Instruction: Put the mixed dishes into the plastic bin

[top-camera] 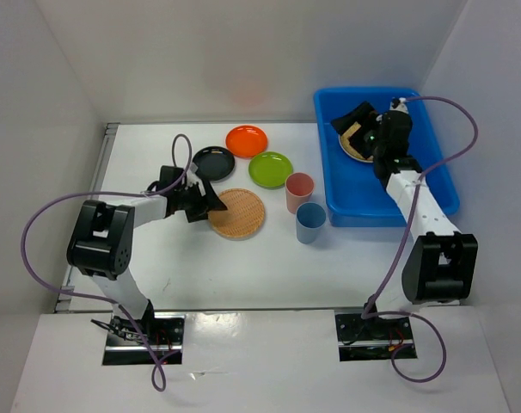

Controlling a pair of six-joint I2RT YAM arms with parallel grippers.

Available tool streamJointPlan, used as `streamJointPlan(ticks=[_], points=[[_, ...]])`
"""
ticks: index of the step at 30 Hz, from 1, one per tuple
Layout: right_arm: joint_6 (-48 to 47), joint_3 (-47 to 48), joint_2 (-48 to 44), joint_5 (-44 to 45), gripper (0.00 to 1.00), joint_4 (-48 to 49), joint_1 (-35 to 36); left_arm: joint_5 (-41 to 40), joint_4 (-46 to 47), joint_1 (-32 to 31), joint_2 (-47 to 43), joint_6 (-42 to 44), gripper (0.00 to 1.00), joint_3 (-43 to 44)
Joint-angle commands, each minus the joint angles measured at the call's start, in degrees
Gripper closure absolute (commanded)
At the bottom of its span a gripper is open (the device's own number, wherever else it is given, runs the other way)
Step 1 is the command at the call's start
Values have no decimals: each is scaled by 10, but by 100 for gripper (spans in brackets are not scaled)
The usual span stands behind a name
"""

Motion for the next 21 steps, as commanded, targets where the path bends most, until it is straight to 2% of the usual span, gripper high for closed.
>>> streamJointPlan(ticks=[1, 5, 6, 8, 9, 10, 14, 17, 21], points=[[-33, -18, -52, -15, 2, 44, 39, 10, 30, -3, 23, 6, 18, -16], [-57, -18, -73, -25, 2, 49, 74, 10, 45, -3, 35, -5, 41, -16], [-65, -18, -80, -30, 2, 49, 82, 10, 52, -3, 41, -5, 55, -16], [-71, -18, -86, -36, 2, 49, 88, 10, 52, -3, 47, -18, 75, -16], [-71, -23, -92, -36, 2, 55, 88, 16, 52, -3, 47, -18, 96, -16], [-71, -23, -92, -44, 2, 55, 93, 21, 52, -3, 47, -25, 100, -16], [-84, -22, -85, -60, 2, 60, 108, 53, 66, 6, 12, -47, 100, -26], [-98, -8, -72, -67, 2, 50, 122, 65, 49, 28, -50, -53, 100, -26], [-115, 5, -61, -126, 2, 50, 134, 89, 11, 63, -172, -53, 100, -7]])
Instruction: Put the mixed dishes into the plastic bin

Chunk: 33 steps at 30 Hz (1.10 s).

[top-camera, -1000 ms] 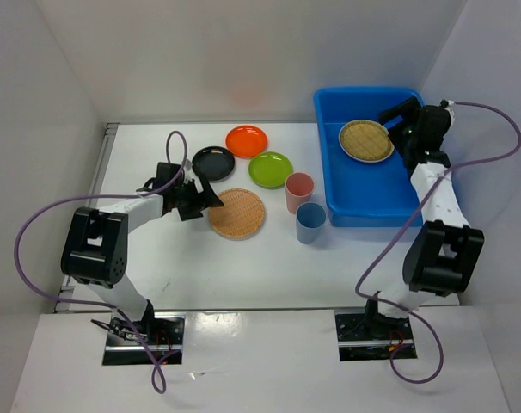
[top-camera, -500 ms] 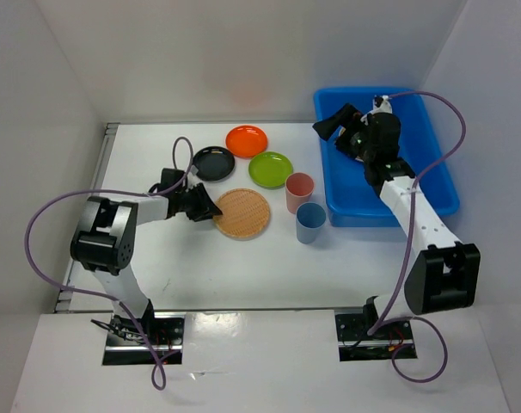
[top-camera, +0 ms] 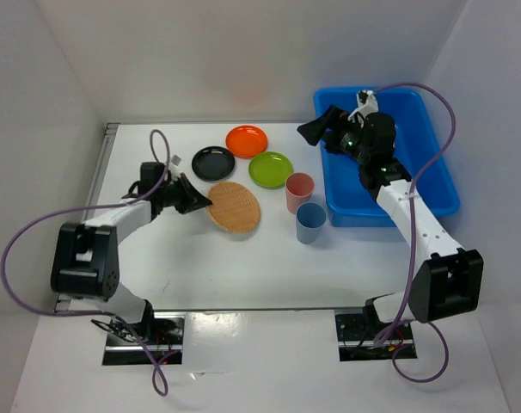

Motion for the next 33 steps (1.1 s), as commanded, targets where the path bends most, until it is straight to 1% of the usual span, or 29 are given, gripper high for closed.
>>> streamJointPlan(ticks=[1, 4, 5, 7, 8, 10, 11, 14, 19, 21, 23, 26, 27, 29, 33], points=[[-28, 26, 11, -71, 2, 33, 16, 51, -8, 39, -107, -6, 100, 28], [-39, 32, 17, -148, 2, 51, 21, 99, -8, 77, -163, -32, 100, 52], [-39, 39, 25, -164, 2, 51, 21, 134, -1, 84, -183, -44, 100, 60], [-46, 51, 39, -209, 2, 51, 27, 163, 14, 97, -197, -57, 100, 83], [-46, 58, 50, -226, 2, 51, 27, 191, 21, 97, -202, -64, 100, 90], [-46, 66, 60, -269, 2, 57, 27, 215, 35, 97, -208, -78, 100, 101], [-46, 79, 74, -275, 2, 57, 34, 236, 35, 97, -208, -78, 100, 108], [-54, 108, 100, -288, 2, 40, 55, 264, 56, 97, -208, -94, 100, 109], [-81, 140, 142, -319, 2, 22, 93, 282, 68, 91, -214, -101, 100, 114], [-95, 156, 163, -319, 2, -3, 114, 288, 63, 91, -214, -101, 100, 114], [-115, 168, 177, -298, 2, -38, 132, 293, 63, 91, -208, -101, 100, 114], [-121, 168, 192, -292, 10, -43, 143, 293, 63, 86, -201, -95, 100, 114], [-121, 168, 200, -292, 18, -43, 144, 293, 69, 86, -196, -95, 100, 114], [-126, 168, 207, -298, 27, -50, 150, 293, 74, 86, -190, -95, 100, 114], [-131, 187, 224, -311, 63, -70, 150, 282, 74, 86, -178, -89, 100, 114]])
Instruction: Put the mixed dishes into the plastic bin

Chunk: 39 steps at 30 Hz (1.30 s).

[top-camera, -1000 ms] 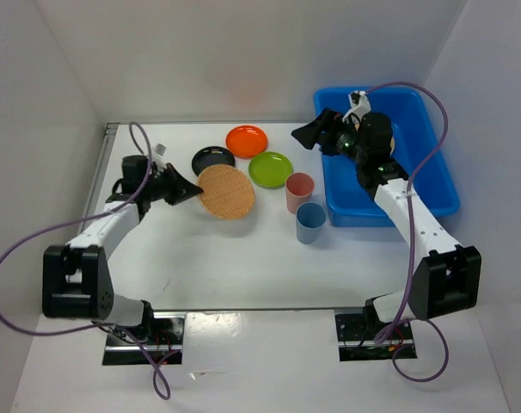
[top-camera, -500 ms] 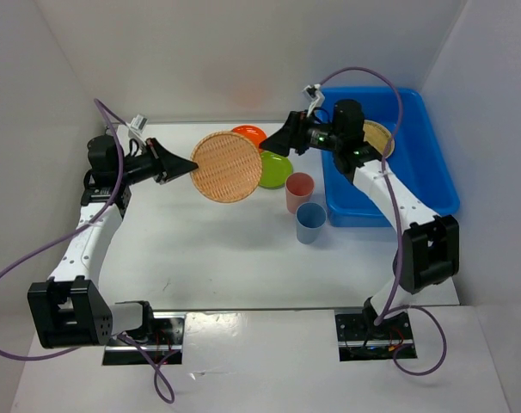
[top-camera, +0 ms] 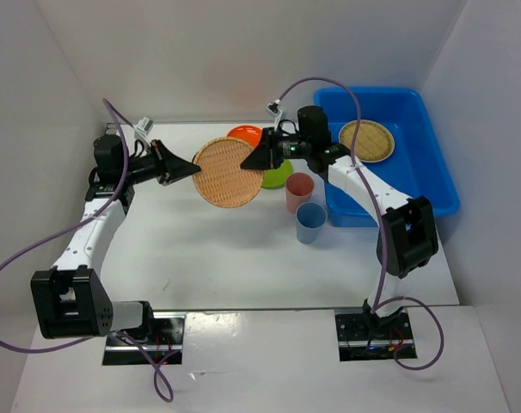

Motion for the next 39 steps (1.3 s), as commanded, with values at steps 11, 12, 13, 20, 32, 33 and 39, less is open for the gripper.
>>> streamJointPlan(ticks=[11, 12, 13, 20, 32, 33, 39], points=[[-24, 96, -18, 98, 100, -90, 11, -48, -30, 5, 49, 79, 42, 14], [-24, 107, -28, 124, 100, -90, 11, -60, -30, 5, 49, 79, 32, 14], [-17, 115, -28, 154, 100, -98, 5, -72, -36, 12, 43, 79, 25, 6], [169, 78, -62, 275, 100, 12, -116, -285, -32, 12, 29, 53, 2, -36], [382, -66, -34, 423, 100, 172, -322, -331, 130, 18, 195, -2, 4, -42], [395, -72, -27, 440, 100, 172, -327, -331, 130, 18, 203, 3, 4, -36], [430, -78, 38, 536, 100, 175, -354, -325, 141, 18, 261, 3, 4, -1]])
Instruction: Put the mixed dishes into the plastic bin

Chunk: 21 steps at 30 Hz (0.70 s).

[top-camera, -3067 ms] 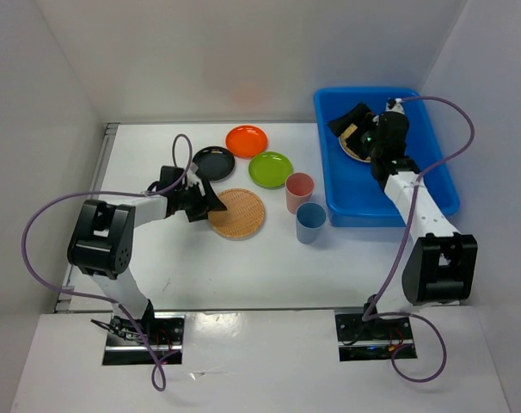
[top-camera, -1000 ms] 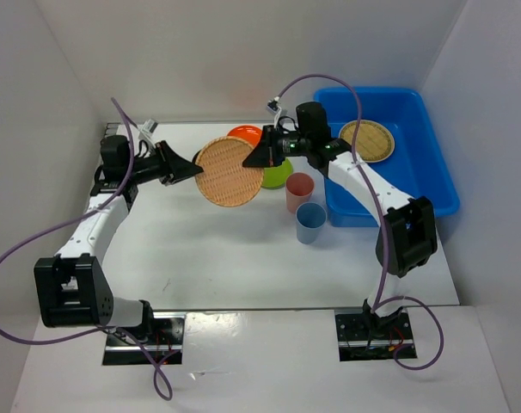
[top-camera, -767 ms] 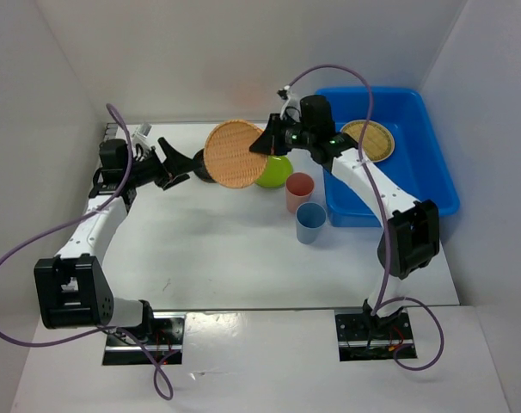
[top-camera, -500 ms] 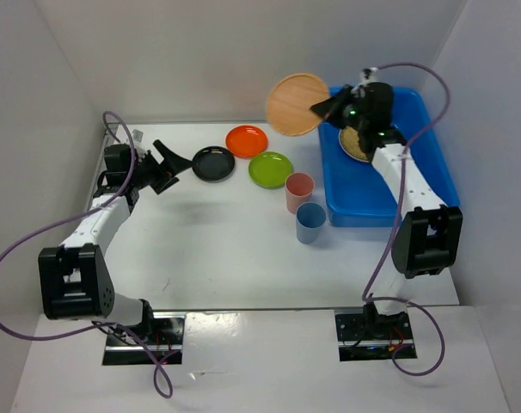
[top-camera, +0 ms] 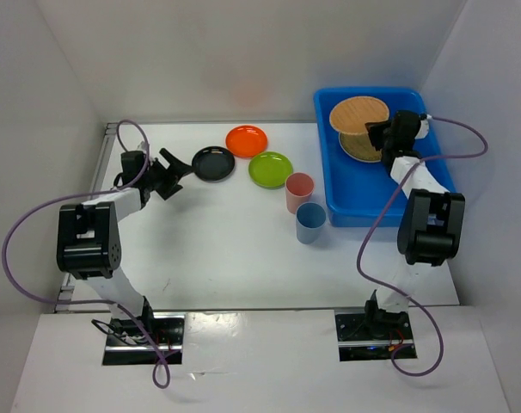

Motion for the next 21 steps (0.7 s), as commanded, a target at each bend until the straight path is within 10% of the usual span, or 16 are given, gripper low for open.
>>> streamJointPlan(ticks=[1, 21], points=[[46, 2, 23, 90, 100, 67, -13, 0, 48, 2, 23, -5, 4, 37], [57, 74, 215, 16, 98, 31, -53, -21, 60, -9, 130, 1, 4, 89]])
